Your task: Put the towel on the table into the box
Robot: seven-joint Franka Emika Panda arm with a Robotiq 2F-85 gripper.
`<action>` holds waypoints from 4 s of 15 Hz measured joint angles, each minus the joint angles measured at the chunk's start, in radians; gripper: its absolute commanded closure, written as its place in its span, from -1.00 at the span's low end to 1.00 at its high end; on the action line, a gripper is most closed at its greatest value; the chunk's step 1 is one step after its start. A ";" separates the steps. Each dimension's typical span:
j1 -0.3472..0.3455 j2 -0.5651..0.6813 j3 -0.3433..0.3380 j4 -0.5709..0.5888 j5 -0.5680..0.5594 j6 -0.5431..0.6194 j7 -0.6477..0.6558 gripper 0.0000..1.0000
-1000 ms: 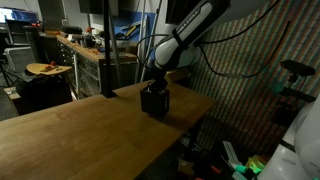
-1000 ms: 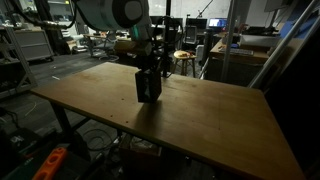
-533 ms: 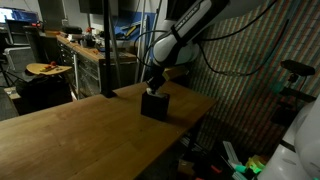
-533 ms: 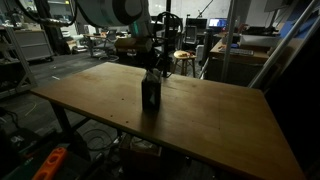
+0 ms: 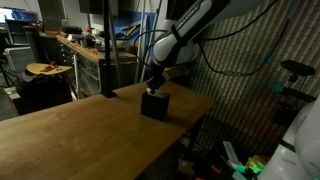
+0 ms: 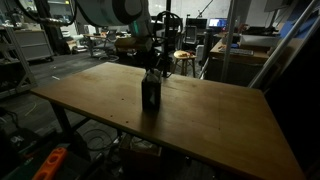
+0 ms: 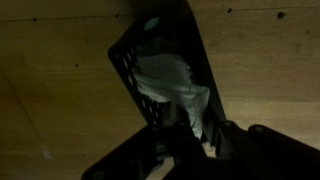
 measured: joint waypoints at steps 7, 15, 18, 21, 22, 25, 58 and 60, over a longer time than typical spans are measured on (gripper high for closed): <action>0.000 -0.034 -0.001 0.000 -0.021 -0.010 0.003 0.34; 0.000 -0.053 0.000 0.000 -0.040 -0.028 0.005 0.65; 0.000 -0.056 0.000 0.000 -0.040 -0.031 0.007 0.92; 0.000 -0.057 0.000 0.000 -0.047 -0.031 0.014 0.85; 0.000 -0.059 0.000 0.000 -0.055 -0.031 0.018 0.83; 0.000 -0.068 0.000 0.000 -0.074 -0.032 0.031 0.83; -0.013 0.097 -0.006 -0.003 0.027 0.069 -0.014 0.89; -0.015 0.098 -0.006 -0.003 0.059 0.069 -0.034 0.89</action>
